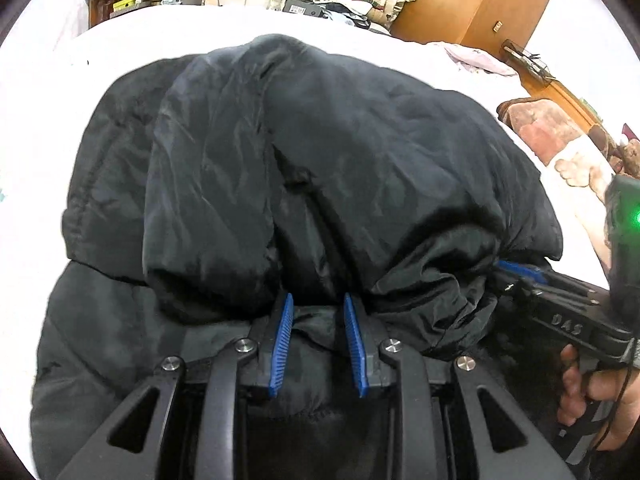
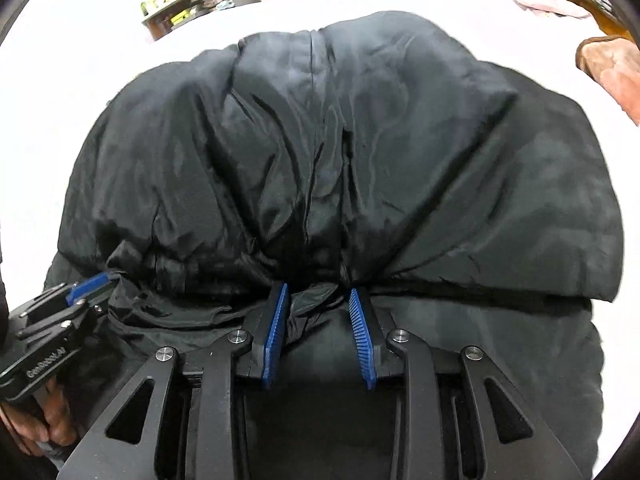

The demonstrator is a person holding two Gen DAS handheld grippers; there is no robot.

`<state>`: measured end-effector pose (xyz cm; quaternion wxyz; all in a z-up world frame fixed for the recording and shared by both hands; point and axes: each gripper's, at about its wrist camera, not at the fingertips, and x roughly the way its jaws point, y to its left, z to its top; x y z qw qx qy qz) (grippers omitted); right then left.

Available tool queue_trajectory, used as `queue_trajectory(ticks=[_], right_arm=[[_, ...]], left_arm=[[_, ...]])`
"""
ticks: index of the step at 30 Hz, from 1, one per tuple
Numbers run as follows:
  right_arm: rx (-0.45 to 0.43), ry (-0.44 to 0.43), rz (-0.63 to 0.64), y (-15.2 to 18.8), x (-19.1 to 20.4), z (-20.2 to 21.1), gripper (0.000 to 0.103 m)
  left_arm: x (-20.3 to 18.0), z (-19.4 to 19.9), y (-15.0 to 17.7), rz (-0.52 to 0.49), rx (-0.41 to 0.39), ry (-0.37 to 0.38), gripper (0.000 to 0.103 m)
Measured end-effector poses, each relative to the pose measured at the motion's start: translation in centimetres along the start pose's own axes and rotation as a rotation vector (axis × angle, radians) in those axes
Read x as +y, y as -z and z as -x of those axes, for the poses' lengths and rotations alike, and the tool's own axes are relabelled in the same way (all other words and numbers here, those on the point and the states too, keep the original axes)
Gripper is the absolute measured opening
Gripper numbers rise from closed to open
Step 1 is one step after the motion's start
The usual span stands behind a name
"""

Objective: Fold large clothes
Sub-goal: 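Press the folded hem flat onto the hood with both tools and release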

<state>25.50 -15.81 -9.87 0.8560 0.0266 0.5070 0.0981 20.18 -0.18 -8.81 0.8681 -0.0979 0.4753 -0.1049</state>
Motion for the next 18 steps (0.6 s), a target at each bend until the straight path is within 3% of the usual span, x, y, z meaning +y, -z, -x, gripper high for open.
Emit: queue_trajectory(ticks=[4, 7, 11, 13, 18], right_arm=[[-0.108, -0.036, 0.003, 0.4, 1.2, 4.4, 0.031], [-0.162, -0.087, 0.017, 1.0, 2.8, 6.2, 0.031], [-0.082, -0.087, 0.059, 1.5, 4.5, 2.5, 0.031], [-0.027, -0.057, 0.059, 2.2, 4.2, -0.1, 0.026], [-0.029, -0.057, 0.06, 1.9, 4.5, -1.0, 0.026]], left_arm=[[0.0, 4.0, 0.2, 0.005, -0.075, 0.059, 0.028], [-1.0, 4.3, 0.4, -0.006, -0.091, 0.102, 0.028], [-1.3, -0.2, 1.6, -0.019, 0.0, 0.069, 0.028], [-1.0, -0.9, 1.8, -0.006, -0.001, 0.078, 0.028], [-0.8, -1.3, 1.8, -0.014, -0.017, 0.071, 0.028]])
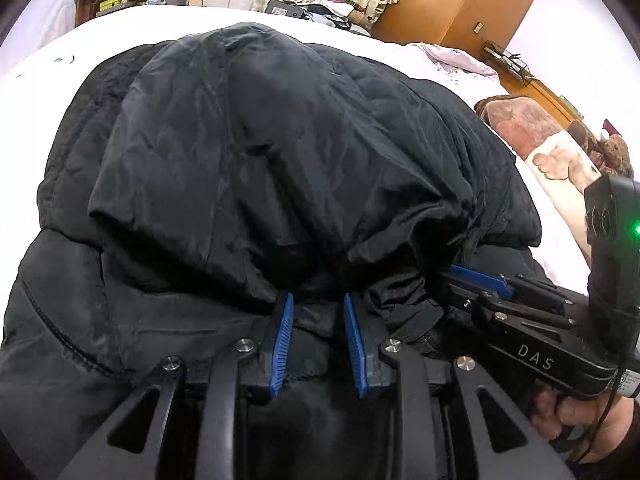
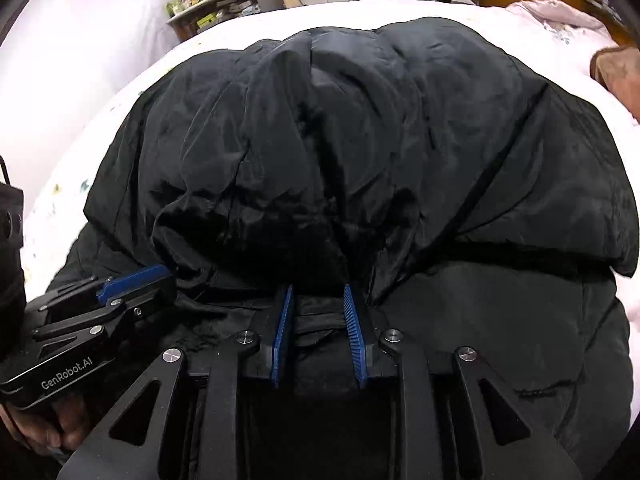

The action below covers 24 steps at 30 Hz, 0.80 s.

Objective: Fold large clothes
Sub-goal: 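Press the folded hem flat onto the hood with both tools and release, then grasp the jacket's side edge with both tools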

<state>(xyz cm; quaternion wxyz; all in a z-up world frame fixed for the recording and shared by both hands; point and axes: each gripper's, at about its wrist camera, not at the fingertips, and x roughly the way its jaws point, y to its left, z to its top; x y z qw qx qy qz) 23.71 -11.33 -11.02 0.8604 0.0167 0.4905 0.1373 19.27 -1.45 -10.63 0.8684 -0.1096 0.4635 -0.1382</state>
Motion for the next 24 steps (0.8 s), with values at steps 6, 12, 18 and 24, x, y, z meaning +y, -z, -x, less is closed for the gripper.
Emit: queue_trajectory(ticks=[6, 12, 18, 24], right_arm=[[0.007, 0.011, 0.014, -0.2, 0.8, -0.6, 0.026], [-0.058, 0.03, -0.007, 0.7, 0.2, 5.8, 0.028], [-0.12, 0.062, -0.032, 3.6, 0.2, 12.3, 0.028], [-0.137, 0.105, -0.054, 7.3, 0.3, 16.2, 0.029]], left_arm=[[-0.3, 0.3, -0.2, -0.013, 0.0, -0.021, 0.028], [-2.4, 4.1, -0.2, -0.049, -0.009, -0.076, 0.028], [-3.6, 9.6, 2.2, -0.08, -0.071, -0.098, 0.028], [-4.0, 14.0, 5.7, -0.08, -0.095, -0.116, 0.029]])
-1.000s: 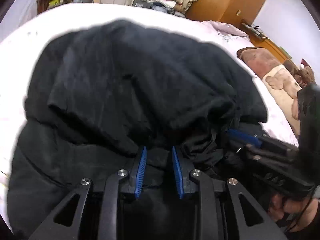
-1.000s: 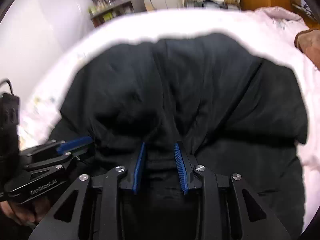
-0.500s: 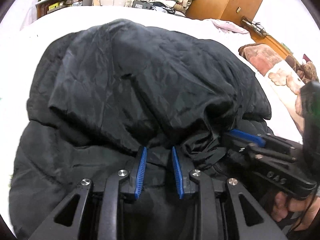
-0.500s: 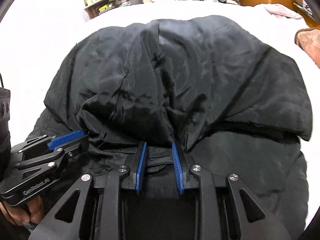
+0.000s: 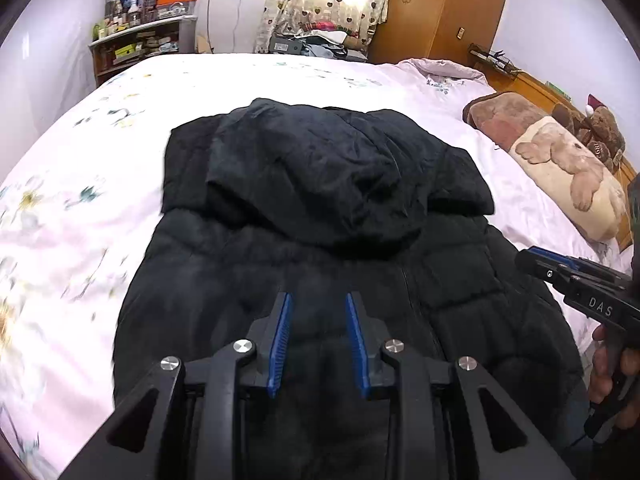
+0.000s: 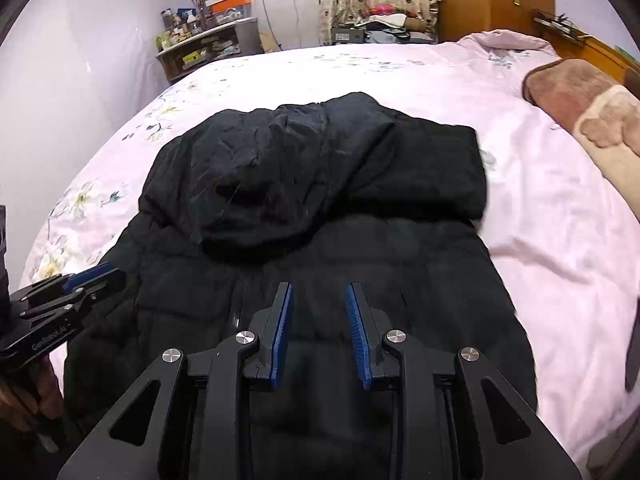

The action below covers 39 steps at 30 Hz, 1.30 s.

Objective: Fold large clothes
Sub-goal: 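Grasp the jacket's side edge with both tools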

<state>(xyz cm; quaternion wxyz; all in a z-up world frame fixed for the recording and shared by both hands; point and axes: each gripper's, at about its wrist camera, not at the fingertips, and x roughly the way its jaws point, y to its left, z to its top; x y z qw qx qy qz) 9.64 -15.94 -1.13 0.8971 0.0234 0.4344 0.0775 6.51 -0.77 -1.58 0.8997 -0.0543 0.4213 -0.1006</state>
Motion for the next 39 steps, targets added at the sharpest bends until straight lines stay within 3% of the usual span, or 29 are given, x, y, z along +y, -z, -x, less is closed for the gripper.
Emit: queue_trajectory(ticks=[4, 17, 26, 29, 34, 39], right_arm=[[-0.006, 0.01, 0.006, 2.1, 0.0, 2.0, 0.035], [-0.011, 0.044, 0.03, 6.9, -0.4, 5.5, 0.035], [0.001, 0.072, -0.03, 7.9, -3.0, 5.4, 0.037], [0.013, 0.08, -0.064, 8.1, -4.7, 5.0, 0.048], [0.048, 0.12, -0.146, 8.5, -8.5, 3.8, 0.049], [0.101, 0.127, -0.254, 9.1, -12.2, 2.5, 0.049]], left_arm=[[0.6, 2.8, 2.2, 0.014, -0.015, -0.011, 0.036], [3.2, 6.5, 6.5, 0.057, -0.011, -0.077, 0.043], [4.7, 6.2, 6.8, 0.072, -0.019, -0.129, 0.053], [6.0, 5.6, 7.0, 0.08, -0.012, -0.163, 0.056], [8.6, 4.0, 7.9, 0.129, 0.04, -0.204, 0.058], [10.1, 2.2, 9.3, 0.178, 0.108, -0.178, 0.059]])
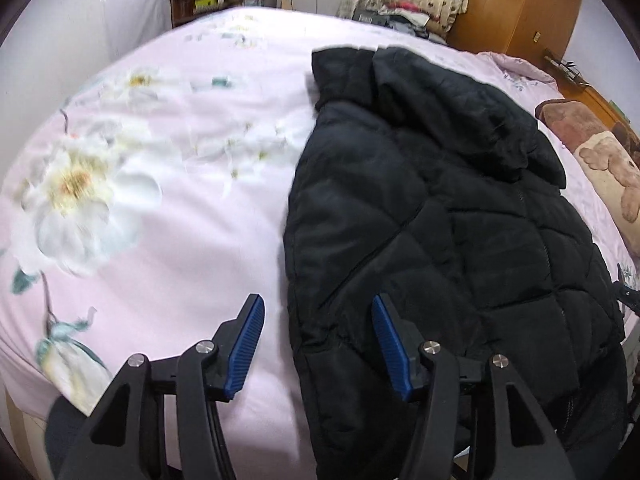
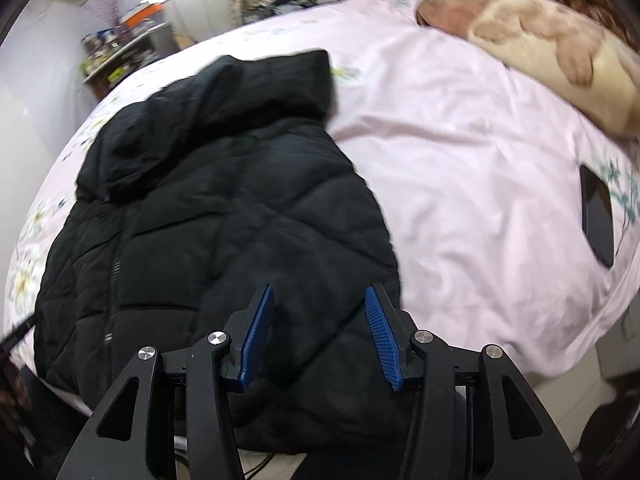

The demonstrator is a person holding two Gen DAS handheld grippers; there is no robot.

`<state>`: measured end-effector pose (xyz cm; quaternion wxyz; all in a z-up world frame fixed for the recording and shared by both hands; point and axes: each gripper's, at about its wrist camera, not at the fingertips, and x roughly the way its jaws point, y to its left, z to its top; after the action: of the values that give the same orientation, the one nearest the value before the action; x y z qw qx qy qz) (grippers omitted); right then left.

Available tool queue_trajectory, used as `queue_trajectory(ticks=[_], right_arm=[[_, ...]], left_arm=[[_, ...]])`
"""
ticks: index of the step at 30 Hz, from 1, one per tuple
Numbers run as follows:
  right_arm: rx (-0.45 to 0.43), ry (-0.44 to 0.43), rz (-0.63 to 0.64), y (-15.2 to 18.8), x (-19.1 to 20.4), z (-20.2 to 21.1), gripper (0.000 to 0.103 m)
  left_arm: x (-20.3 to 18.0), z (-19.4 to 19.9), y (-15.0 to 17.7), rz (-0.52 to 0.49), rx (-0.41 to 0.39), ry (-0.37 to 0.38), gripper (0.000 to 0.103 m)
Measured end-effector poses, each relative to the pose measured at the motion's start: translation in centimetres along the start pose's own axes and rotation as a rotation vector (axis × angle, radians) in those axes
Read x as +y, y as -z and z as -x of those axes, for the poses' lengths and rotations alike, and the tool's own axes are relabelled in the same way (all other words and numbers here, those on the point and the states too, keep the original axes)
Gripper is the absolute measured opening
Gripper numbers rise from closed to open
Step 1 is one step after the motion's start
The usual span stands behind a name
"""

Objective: Fold large clothes
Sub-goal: 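Grasp the jacket's side edge with both tools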

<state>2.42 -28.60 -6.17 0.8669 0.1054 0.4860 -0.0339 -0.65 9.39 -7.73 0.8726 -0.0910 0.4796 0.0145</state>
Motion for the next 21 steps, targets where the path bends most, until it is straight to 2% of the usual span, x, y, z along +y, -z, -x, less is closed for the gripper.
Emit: queue_trajectory(ticks=[2, 5, 11, 12, 14, 17, 21], right_arm=[[0.026, -0.02, -0.031, -0.2, -0.8, -0.7, 0.049], [0.047, -0.031, -0.054, -0.5, -1.5, -1.5, 0.049], [0.013, -0.03, -0.121, -0.8, -3.0, -1.0, 0.05], [0.02, -0.028, -0.127, -0.8, -3.3, -1.0, 0.053], [0.071, -0.052, -0.148, -0.5, -4.1, -1.8, 0.058], [0.158, -0.115, -0.161, -0.3, -4.4, -3.1, 0.058], [0.21, -0.153, -0.171, -0.1, -4.4, -3.7, 0.059]], left_arm=[[0.0, -0.8, 0.5, 0.015, 0.027, 0.043, 0.061], [-0.4, -1.6, 1.0, 0.015, 0.043, 0.058, 0.063], [-1.1, -2.0, 1.3, 0.004, 0.044, 0.051, 0.067], [-1.1, -2.0, 1.5, 0.004, 0.044, 0.053, 0.067], [-1.0, -2.2, 1.6, 0.014, 0.05, 0.06, 0.068], [-0.8, -2.5, 2.1, 0.038, 0.064, 0.081, 0.068], [-1.3, -2.9, 2.6, 0.009, 0.087, 0.084, 0.069]])
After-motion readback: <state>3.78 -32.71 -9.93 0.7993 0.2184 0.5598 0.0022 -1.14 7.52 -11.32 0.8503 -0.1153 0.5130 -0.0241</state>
